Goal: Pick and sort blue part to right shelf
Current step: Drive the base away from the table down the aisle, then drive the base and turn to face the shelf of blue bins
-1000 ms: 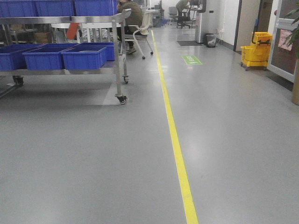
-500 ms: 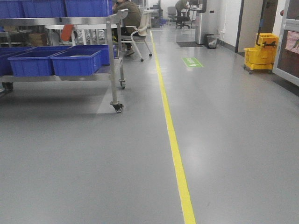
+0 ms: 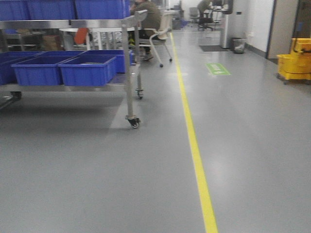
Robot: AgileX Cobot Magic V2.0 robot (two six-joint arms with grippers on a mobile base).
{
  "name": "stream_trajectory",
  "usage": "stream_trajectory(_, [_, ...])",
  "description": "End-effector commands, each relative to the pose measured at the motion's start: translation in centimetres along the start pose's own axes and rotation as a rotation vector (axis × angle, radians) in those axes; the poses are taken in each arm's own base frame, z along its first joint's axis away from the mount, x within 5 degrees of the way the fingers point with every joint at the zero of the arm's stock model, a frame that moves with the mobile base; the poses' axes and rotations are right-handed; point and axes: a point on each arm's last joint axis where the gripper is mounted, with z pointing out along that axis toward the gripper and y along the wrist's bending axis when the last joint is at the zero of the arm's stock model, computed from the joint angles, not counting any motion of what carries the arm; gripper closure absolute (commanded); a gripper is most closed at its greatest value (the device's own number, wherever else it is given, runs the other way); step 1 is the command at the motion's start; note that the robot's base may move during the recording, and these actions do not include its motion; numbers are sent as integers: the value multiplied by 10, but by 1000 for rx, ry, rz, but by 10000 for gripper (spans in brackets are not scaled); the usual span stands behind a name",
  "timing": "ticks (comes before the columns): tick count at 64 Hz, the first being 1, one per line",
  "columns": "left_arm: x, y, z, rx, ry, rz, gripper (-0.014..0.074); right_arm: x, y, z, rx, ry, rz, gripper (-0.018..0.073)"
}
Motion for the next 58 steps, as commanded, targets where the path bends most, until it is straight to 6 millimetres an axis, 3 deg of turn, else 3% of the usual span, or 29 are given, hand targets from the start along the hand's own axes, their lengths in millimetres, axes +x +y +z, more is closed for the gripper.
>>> stream_trajectory(1, [-16, 1, -2, -2, -108, -6, 263, -17, 0, -2, 2, -110, -13, 145])
stream_trajectory(58, [-16, 1, -2, -2, -108, -6, 263, -17, 0, -2, 2, -110, -13, 145])
